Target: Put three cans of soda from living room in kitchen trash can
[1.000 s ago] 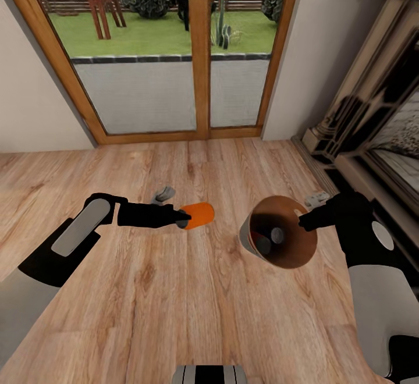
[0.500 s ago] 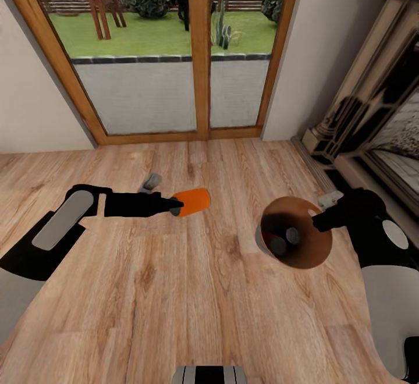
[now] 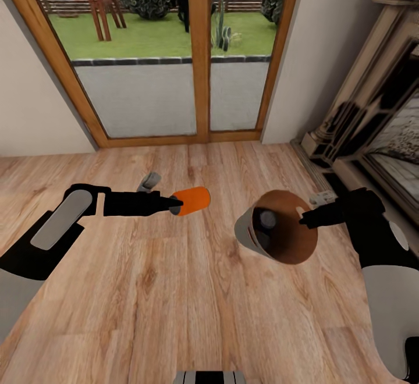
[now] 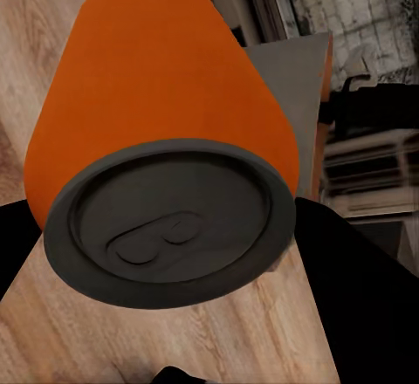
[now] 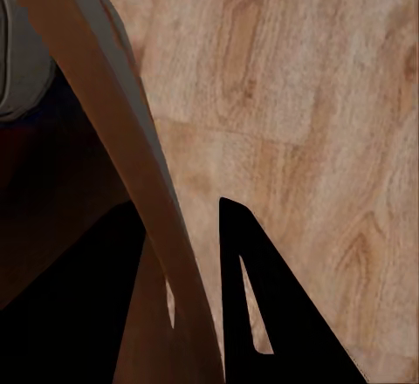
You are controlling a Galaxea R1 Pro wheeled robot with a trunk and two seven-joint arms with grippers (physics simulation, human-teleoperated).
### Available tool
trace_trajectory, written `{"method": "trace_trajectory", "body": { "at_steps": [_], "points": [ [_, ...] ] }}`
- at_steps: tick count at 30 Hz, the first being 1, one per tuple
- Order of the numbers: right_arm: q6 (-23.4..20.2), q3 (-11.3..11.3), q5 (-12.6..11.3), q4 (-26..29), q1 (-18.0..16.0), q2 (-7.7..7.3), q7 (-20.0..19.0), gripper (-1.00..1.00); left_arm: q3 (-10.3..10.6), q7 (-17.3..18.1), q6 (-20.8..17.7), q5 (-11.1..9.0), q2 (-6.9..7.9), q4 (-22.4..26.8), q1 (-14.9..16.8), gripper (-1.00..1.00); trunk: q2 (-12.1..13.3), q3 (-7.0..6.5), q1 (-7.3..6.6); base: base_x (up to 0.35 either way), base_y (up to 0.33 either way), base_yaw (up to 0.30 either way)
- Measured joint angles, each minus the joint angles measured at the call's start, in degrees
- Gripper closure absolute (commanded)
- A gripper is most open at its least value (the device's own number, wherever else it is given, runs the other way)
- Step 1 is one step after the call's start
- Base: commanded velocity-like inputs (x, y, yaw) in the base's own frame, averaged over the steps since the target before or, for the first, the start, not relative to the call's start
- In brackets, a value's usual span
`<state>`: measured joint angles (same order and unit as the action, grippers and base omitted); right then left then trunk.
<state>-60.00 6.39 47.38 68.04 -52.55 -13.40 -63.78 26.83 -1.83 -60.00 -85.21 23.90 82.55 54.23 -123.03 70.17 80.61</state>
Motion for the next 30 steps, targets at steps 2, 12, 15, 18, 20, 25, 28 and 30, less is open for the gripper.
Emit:
{"method": "trace_trajectory", "body": {
  "at_steps": [2, 12, 15, 18, 20, 25, 28, 30],
  "points": [
    [0.48, 0.02, 1.33, -0.01, 0.00, -0.04, 0.17, 1.00, -0.01, 0.09, 0.00, -0.01, 0.04, 0.04, 0.00, 1.00, 0.80, -0.36, -0.44, 0.000, 0.000, 0.000],
    [0.57, -0.07, 1.61, -0.43, 0.08, 0.06, 0.22, 1.00, -0.02, 0.45, 0.00, -0.14, 0.68, 0.50, 0.00, 1.00, 4.03, -1.79, -2.20, 0.000, 0.000, 0.000],
    [0.41, -0.11, 1.43, -1.79, 0.11, 0.11, 0.30, 1.00, -0.03, 0.51, 0.00, -0.44, 0.71, 2.37, 0.00, 1.00, 4.03, -1.79, -2.20, 0.000, 0.000, 0.000],
    [0.64, -0.23, 1.74, -2.44, 0.09, 0.11, 0.39, 1.00, -0.08, 1.38, 0.01, -1.50, 1.00, 3.96, 0.00, 1.00, 4.03, -1.79, -2.20, 0.000, 0.000, 0.000],
    [0.56, -0.35, 1.57, -2.63, 0.06, 0.15, 0.39, 1.00, -0.09, 2.05, 0.00, -1.58, 1.35, 4.76, 0.00, 1.00, 4.03, -1.79, -2.20, 0.000, 0.000, 0.000],
    [0.56, -0.70, 1.69, -3.44, 0.06, 0.23, 0.45, 1.00, -0.10, 4.92, 0.00, -2.11, 1.91, 6.45, 0.00, 1.00, 4.03, -1.79, -2.20, 0.000, 0.000, 0.000],
    [0.56, -0.90, 1.67, -4.55, 0.06, 0.46, 0.50, 1.00, -0.11, 7.55, 0.00, -2.15, 2.09, 7.36, 0.00, 1.00, 4.03, -1.79, -2.20, 0.000, 0.000, 0.000],
    [0.56, -0.98, 1.69, -4.98, 0.07, 0.71, 0.54, 1.00, -0.15, 9.08, 0.00, -2.30, 2.17, 7.78, 0.00, 1.00, 4.03, -1.79, -2.20, 0.000, 0.000, 0.000]
  ]
}}
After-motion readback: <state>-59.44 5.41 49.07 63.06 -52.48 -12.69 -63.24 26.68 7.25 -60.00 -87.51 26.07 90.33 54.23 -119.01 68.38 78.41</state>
